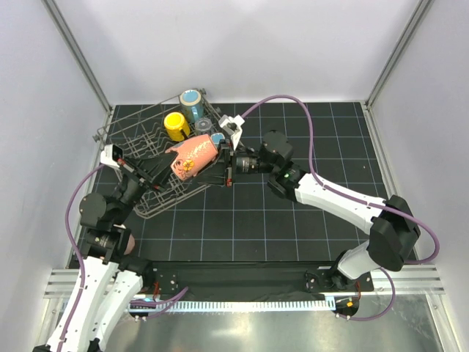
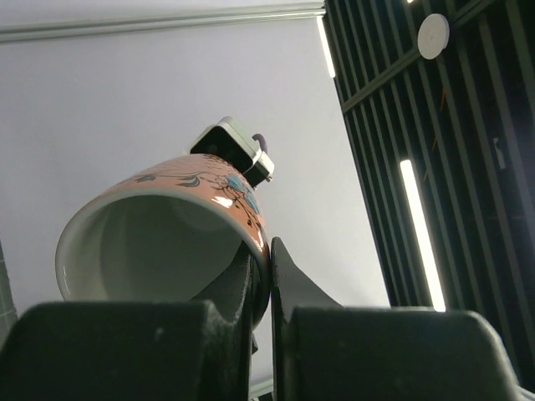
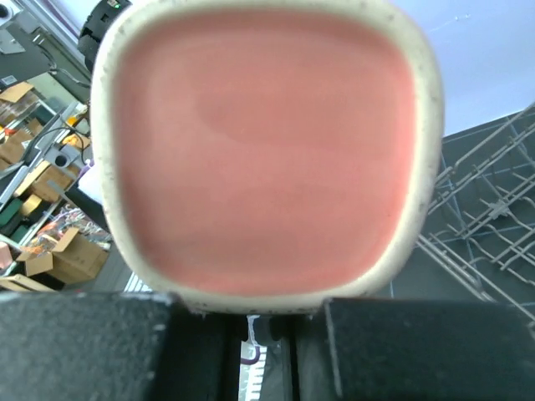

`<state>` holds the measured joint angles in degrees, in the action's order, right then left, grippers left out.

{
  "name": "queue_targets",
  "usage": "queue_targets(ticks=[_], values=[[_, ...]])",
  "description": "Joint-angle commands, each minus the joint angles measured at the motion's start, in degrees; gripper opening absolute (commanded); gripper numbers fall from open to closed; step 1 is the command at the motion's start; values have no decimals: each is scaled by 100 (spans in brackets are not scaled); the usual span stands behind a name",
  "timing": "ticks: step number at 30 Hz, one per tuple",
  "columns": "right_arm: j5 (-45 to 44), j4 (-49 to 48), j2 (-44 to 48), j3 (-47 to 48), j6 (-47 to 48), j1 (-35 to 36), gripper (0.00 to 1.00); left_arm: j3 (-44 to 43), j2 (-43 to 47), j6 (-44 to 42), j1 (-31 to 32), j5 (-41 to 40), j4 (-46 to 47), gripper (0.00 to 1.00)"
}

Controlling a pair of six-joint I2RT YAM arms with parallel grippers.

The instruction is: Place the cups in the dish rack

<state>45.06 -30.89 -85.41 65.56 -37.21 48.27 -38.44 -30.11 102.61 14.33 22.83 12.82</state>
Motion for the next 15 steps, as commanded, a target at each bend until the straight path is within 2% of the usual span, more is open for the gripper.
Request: queue_targets(ticks=[1, 2, 4, 6, 7, 8, 10, 11, 13, 14, 15], values=[[-147, -470, 15, 413, -295, 33, 12, 81, 154, 5, 44, 319, 345, 0], [-129, -470, 15, 422, -304, 42, 4, 169, 180, -39, 44, 310, 257, 0], [-155, -479, 59, 388, -304, 51, 4, 231, 347, -153, 44, 196, 46, 0], [-303, -409, 155, 326, -234, 51, 4, 179, 531, -589, 44, 21, -699, 1], [-348, -356, 182, 291, -164, 51, 4, 109, 767, -793, 44, -233, -1050, 13], [-392, -304, 208, 291, -120, 51, 4, -101, 874, -1065, 53, -374, -1845, 21], [-532, 12, 252, 317, -15, 51, 4, -313, 1172, -1681, 53, -699, -2561, 37], [-577, 57, 261, 308, 38, 51, 4, -409, 1252, -1857, 44, -1023, -2878, 57], [-804, 408, 253, 404, 170, 51, 4, -699, 1384, -2297, 53, -1306, -3766, 73], [-919, 557, 235, 448, 257, 51, 4, -787, 1454, -2402, 44, -1473, -4056, 87], [-1068, 967, 226, 510, 476, 51, 4, -988, 1464, -2543, 44, -1735, -4581, 91]])
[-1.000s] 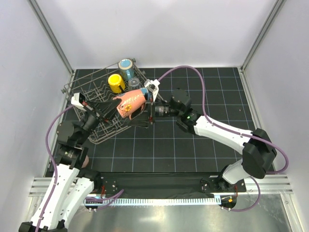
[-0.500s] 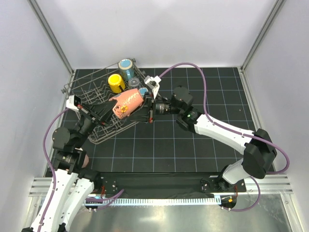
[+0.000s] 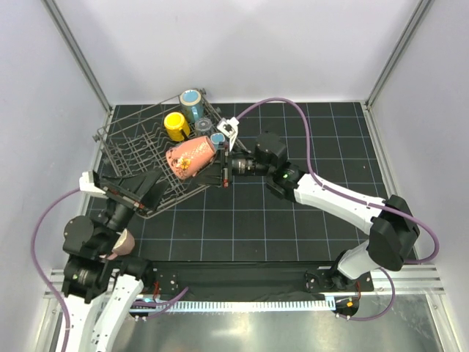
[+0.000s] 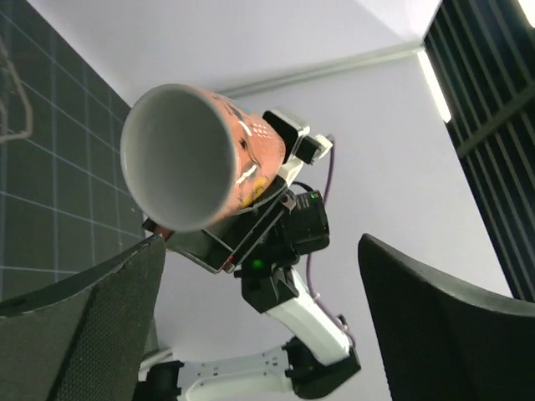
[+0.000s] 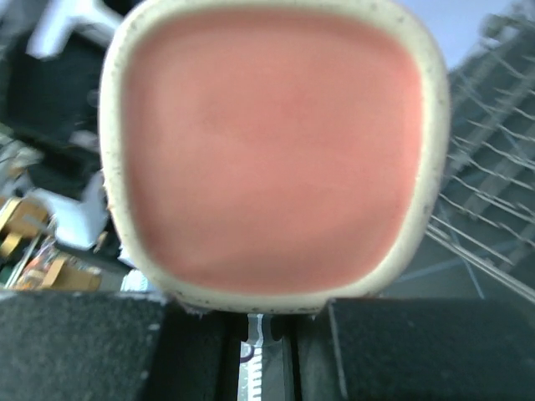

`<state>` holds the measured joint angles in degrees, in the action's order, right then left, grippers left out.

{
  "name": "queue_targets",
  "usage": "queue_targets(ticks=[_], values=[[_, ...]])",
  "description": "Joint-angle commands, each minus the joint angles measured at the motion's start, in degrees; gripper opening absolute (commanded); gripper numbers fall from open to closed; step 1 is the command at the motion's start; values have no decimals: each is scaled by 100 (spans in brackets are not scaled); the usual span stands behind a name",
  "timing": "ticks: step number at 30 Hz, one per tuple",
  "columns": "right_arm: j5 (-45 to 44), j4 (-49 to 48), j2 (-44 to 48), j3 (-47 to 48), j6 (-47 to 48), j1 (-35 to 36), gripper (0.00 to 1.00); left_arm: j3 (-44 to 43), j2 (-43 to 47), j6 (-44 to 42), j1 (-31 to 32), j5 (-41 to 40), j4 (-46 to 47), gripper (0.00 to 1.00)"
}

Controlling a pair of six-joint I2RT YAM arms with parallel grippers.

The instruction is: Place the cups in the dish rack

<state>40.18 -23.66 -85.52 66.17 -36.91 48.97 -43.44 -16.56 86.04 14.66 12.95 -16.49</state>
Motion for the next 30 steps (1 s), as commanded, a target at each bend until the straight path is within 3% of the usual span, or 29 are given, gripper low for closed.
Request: queue_targets(ticks=[1, 3, 8, 13, 30], values=[[-973, 457, 211, 580, 595, -19, 4, -577, 126, -1131, 11, -915, -1864, 94], [-1449, 1166, 71, 756, 963, -19, 4, -788, 109, -1404, 11, -1249, -2304, 98], [-3135, 2329, -597, 1687, 1536, -19, 4, -1324, -49, -2204, 11, -1936, -3377, 96], [-4305, 3411, -1853, 3014, 2204, 42, 4, -1597, -260, -2627, 11, -2270, -4096, 94], [-5732, 4782, -4209, 5148, 1890, 218, 4, -1720, -506, -3190, 11, -3035, -4793, 91]])
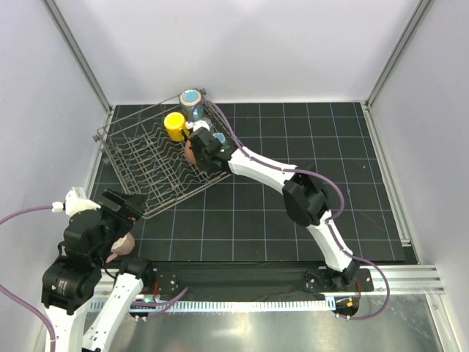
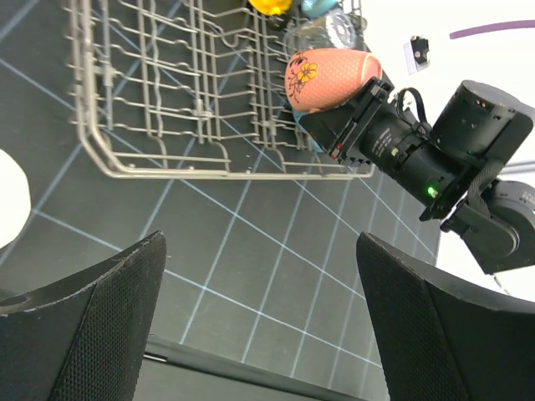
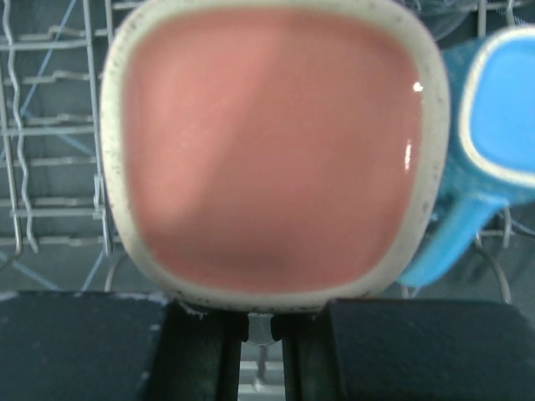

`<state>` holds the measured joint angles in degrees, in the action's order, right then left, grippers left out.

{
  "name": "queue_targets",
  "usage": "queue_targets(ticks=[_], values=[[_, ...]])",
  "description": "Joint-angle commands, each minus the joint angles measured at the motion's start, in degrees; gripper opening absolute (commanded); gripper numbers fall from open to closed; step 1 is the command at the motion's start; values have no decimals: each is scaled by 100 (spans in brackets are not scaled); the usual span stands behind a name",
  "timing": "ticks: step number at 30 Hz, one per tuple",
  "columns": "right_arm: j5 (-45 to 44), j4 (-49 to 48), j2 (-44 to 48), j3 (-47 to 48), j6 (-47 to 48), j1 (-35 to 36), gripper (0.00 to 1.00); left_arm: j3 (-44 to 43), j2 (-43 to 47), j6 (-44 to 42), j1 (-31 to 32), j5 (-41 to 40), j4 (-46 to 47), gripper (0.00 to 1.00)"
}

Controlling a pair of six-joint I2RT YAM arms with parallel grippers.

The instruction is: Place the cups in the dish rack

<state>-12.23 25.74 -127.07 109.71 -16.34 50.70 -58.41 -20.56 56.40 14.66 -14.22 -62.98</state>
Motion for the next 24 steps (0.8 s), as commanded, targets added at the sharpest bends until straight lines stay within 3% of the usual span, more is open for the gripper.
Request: queue_targets(ticks=[1, 9, 24], values=[[-526, -52, -160, 928, -194, 46, 4, -249, -115, -252, 11, -318, -144, 90], [-772, 19, -512, 1043, -326, 54, 4, -285, -185, -305, 20, -432, -311, 83], [-658, 230, -969, 1281, -405, 151, 7, -346, -388, -560, 11, -1039, -618, 84]])
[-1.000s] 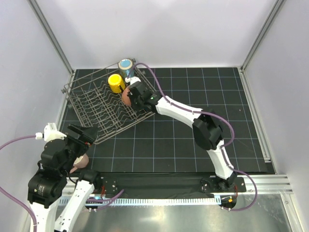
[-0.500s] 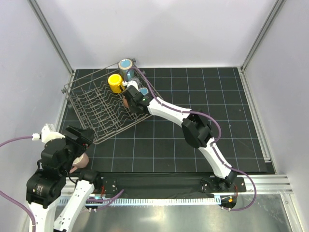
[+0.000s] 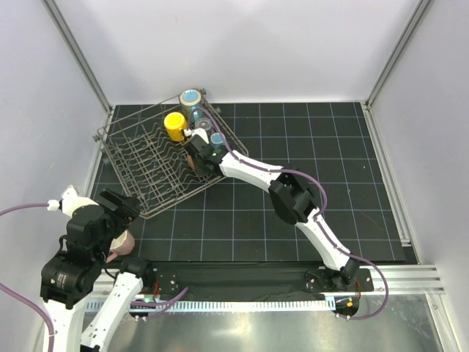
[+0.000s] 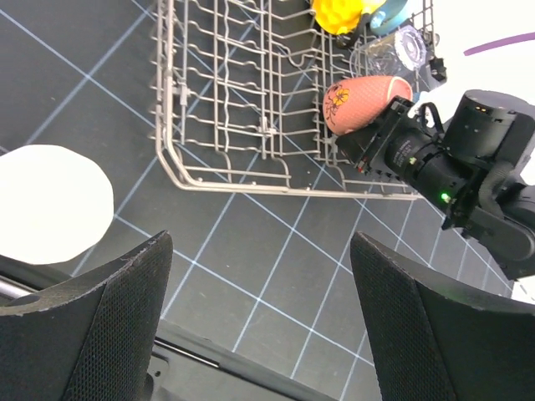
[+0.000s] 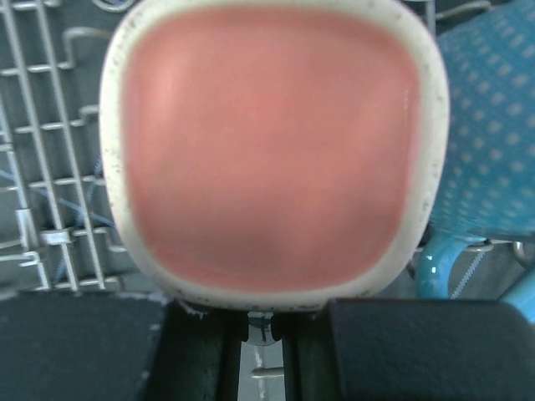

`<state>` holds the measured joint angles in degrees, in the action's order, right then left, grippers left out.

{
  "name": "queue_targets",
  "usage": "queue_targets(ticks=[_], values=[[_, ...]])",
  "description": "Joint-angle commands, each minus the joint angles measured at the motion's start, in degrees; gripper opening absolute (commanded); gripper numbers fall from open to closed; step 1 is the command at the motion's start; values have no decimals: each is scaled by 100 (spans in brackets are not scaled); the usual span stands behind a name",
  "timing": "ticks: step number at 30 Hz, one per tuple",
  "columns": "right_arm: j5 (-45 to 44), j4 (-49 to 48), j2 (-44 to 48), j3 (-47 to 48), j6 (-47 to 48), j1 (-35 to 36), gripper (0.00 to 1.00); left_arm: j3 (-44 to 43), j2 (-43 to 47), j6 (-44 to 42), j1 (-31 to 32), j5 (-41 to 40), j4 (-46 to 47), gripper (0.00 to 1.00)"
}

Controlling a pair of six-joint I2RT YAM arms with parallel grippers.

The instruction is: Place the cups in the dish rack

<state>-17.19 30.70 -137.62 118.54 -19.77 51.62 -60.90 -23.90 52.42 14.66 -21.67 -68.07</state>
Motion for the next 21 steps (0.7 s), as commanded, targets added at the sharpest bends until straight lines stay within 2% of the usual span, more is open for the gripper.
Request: queue_targets(ticks=[1, 9, 13, 21], values=[[-127, -223, 34, 407, -53, 59, 8, -88, -88, -197, 11, -346, -136, 84], [66, -196, 25, 398, -62, 85, 33, -36, -502, -391, 11, -540, -417, 87], [119, -143, 130, 398, -53, 138, 51, -79, -458, -303, 11, -470, -320, 88], [120, -117, 849, -6, -88, 340, 61, -369, -134, 31, 11, -759, -488, 88]])
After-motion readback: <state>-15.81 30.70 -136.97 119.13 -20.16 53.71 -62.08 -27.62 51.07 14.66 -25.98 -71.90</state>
